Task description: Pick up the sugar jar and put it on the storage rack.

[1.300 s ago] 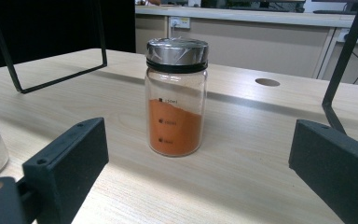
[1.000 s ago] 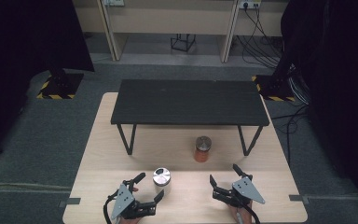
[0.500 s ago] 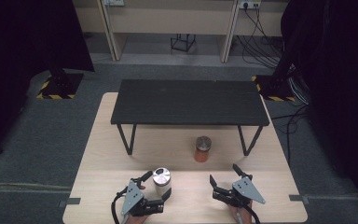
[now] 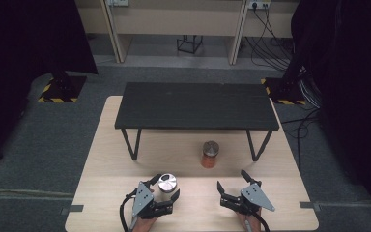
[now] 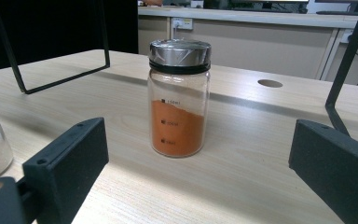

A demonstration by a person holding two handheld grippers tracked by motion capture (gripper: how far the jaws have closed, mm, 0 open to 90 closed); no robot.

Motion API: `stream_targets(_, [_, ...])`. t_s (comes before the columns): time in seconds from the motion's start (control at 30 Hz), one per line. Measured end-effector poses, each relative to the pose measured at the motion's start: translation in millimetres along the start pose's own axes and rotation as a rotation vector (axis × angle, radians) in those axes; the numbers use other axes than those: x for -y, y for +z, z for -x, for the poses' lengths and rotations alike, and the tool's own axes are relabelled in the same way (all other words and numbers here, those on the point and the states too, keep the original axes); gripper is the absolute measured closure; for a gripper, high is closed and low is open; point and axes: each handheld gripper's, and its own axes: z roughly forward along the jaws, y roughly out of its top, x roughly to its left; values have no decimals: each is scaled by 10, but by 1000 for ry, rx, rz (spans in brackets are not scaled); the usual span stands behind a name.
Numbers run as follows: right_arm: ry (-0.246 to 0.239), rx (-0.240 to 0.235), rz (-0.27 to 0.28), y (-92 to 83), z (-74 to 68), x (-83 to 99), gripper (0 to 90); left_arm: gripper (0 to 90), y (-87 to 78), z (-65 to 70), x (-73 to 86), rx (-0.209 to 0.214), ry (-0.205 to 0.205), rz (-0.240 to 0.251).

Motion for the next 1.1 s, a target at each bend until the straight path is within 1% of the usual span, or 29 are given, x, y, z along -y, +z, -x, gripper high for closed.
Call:
stream_targets(0.13, [0, 0, 0, 0, 0, -1, 47, 223, 21, 16, -40, -1, 15, -23])
stream_targets(0.23, [-1, 0, 0, 0, -2, -1, 47, 267, 29, 43, -68, -17, 18, -40])
stream_targets(0.3, [-2, 0, 0, -1, -2, 0, 47, 303, 31, 40, -77, -21, 9, -45])
stream_targets(0.43, [-3, 1, 0, 0, -4, 0, 47, 305, 41, 74, -95, -34, 28, -56])
stream_targets(0.7, [-2, 0, 0, 0, -2, -1, 48, 312, 29, 95, -71, -41, 45, -43])
stream_targets(0.83, [-1, 0, 0, 0, -1, -2, 48, 312, 6, 99, -84, -30, 36, -36])
stream_targets(0.93, [-1, -1, 1, -1, -2, -1, 48, 313, -23, 100, -124, -24, 25, -18])
stream_targets(1.0, [-1, -1, 1, -1, -2, -1, 48, 313, -39, 101, -160, -26, 20, -12])
stream_targets(1.1, [0, -1, 1, -1, -2, -1, 48, 313, -58, 102, -230, -34, 12, -20])
